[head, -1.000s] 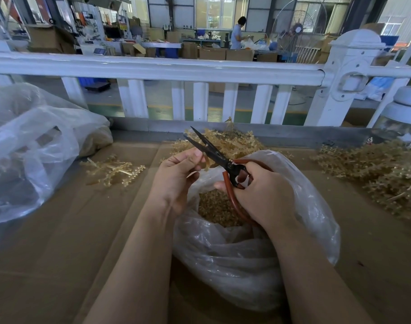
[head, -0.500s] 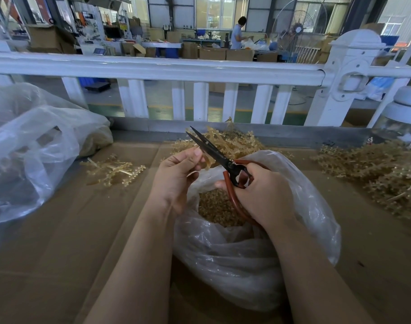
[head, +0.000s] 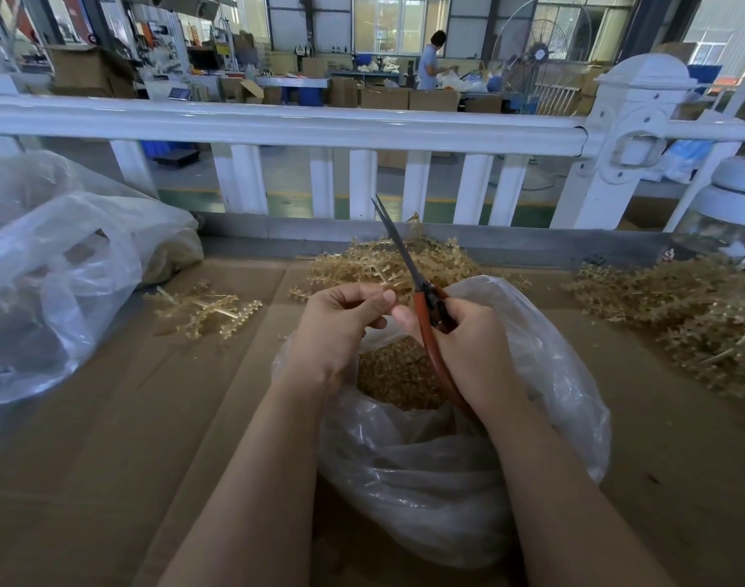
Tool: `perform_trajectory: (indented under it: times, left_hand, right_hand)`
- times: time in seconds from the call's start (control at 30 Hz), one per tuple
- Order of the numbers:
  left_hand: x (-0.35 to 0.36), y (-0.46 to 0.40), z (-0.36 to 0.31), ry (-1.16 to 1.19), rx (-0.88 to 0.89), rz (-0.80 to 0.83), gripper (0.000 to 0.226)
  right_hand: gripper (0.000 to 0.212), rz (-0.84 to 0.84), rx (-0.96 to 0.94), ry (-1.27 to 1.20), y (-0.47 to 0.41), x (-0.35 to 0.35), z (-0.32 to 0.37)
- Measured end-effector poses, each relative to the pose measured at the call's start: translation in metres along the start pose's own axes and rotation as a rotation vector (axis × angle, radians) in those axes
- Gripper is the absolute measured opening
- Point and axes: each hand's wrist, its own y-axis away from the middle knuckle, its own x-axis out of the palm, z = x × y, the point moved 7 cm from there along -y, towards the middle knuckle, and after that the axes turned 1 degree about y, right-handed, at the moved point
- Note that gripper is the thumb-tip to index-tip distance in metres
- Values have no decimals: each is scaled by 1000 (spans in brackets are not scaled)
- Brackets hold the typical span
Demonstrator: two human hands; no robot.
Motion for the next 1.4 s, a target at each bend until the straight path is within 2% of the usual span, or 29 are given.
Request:
perform_trajectory:
  times: [0.1,0.2,0.27,0.43,0.57,0.63,0.8,1.03,1.13,1.33,1.4]
  left_hand:
    - [4,1,0,9,0,29,10]
    - [4,0,1,-7,-10,36,14]
    - [5,0,2,-33,-14,48,15]
    - [7,0,3,-31,-31,41,17]
    - [4,1,6,8,-71,-6,8]
    - [2,0,7,51,-98,-38,15]
    - [-3,-1,14,115,-200,-111,31]
    - [-9,-2,21,231,-261,-154,7]
    - [-12,-2,20,337,-243,-188,6]
    - [-17,-1,11,394,-137,-260,8]
    - [-19,-1,10,398,-110,-267,11]
  right_hand:
    - [46,-8,17,-21,-1,0,-2]
    - [28,-26,31,10,-3,-1,-5]
    - [24,-38,22,40,-2,-1,-4]
    - [34,-109,-37,72,1,-6,2]
    - [31,-122,-86,130,4,-8,9]
    - [28,-132,-102,156,5,-8,12]
    - [43,-155,-136,188,7,-8,15]
    - [28,-112,-96,196,4,-6,11]
    - [30,-123,-68,171,4,-8,8]
    - [47,-303,-109,168,9,-24,17]
    - [53,-274,-138,212,10,-24,20]
